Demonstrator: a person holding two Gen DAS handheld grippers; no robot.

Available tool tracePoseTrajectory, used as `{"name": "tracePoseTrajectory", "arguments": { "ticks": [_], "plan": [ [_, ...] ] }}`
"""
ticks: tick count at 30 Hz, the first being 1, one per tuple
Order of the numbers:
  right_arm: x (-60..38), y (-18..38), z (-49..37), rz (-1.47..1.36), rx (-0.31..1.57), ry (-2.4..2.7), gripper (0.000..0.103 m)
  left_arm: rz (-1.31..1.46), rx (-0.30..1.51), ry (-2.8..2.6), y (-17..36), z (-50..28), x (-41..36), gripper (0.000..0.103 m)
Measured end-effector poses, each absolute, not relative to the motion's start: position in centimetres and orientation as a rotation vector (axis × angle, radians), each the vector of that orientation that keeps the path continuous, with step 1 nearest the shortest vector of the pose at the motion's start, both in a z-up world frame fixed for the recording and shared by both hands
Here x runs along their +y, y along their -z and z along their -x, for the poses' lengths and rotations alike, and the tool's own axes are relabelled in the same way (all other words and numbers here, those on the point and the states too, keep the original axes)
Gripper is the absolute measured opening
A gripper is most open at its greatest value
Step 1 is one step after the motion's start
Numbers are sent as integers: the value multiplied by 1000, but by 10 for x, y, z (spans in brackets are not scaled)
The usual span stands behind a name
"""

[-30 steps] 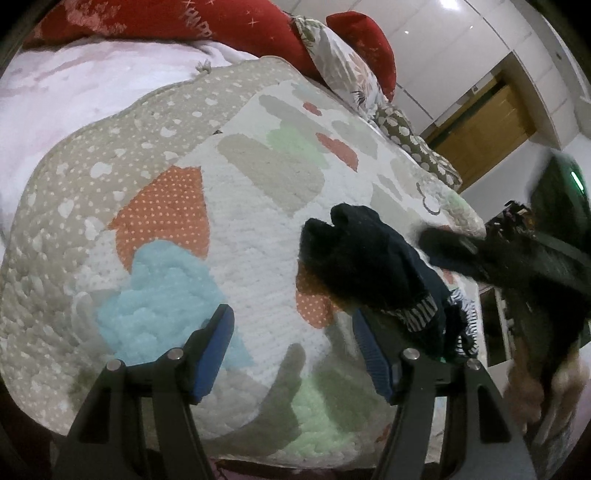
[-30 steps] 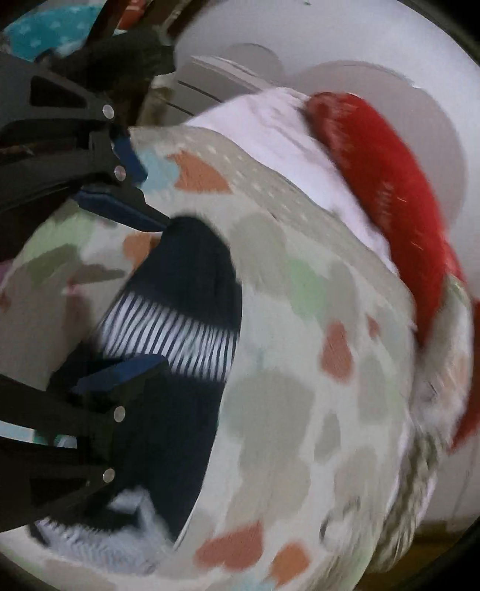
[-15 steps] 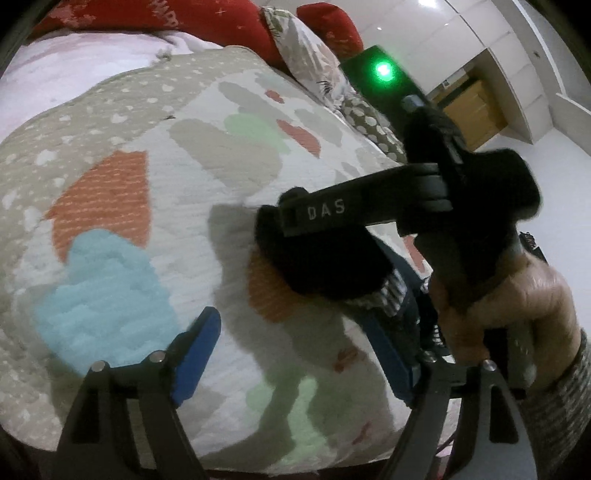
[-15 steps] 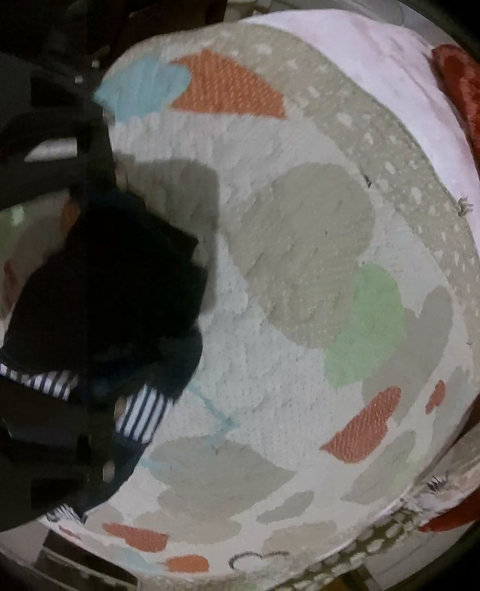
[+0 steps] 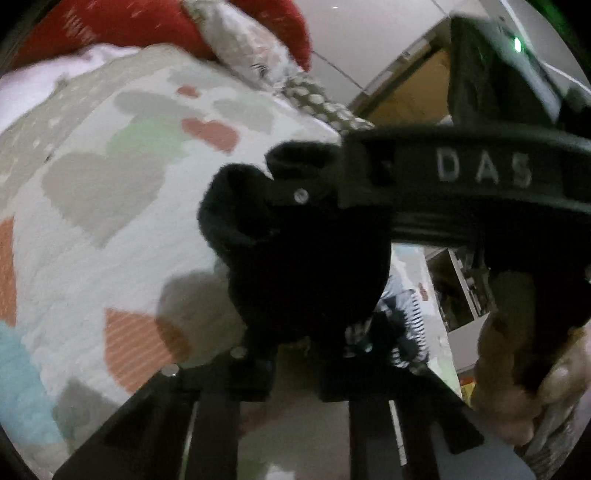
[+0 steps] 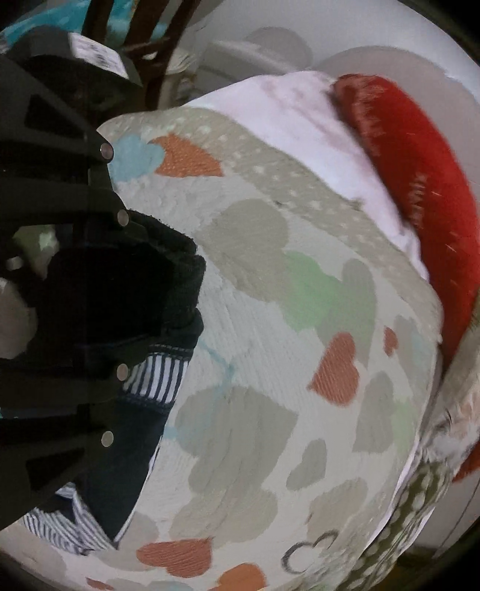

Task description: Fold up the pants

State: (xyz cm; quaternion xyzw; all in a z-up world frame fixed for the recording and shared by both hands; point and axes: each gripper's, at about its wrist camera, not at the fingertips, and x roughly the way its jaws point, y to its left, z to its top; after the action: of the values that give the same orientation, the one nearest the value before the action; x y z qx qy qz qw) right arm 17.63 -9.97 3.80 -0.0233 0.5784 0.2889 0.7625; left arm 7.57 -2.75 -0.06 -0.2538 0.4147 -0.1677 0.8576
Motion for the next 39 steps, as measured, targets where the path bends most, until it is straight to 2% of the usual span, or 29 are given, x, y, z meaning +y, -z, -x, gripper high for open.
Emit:
{"name": "tracePoseTrajectory", "arguments": {
  "ticks": [11, 24, 29, 32, 37, 39],
  "plan": [
    [-227, -63, -170, -296, 1114, -603, 36, 346, 896, 414, -23, -85, -109, 12],
    [-349, -28, -155, -580, 1027, -528, 36, 208, 960, 463, -25, -89, -177, 12],
    [-378, -5, -146, -488, 1021, -350, 37, 319, 1016, 507, -28, -87, -157, 12],
    [-389, 3, -141, -400, 1029, -244, 44, 344, 988, 458, -35, -91, -139, 13],
    [-396, -24, -123, -390, 912, -266, 45, 377, 992, 365, -28, -111, -124, 16],
    [-385, -36, -122, -402, 881, -340, 54, 352, 1012, 351, -20, -113, -129, 16]
  ]
}}
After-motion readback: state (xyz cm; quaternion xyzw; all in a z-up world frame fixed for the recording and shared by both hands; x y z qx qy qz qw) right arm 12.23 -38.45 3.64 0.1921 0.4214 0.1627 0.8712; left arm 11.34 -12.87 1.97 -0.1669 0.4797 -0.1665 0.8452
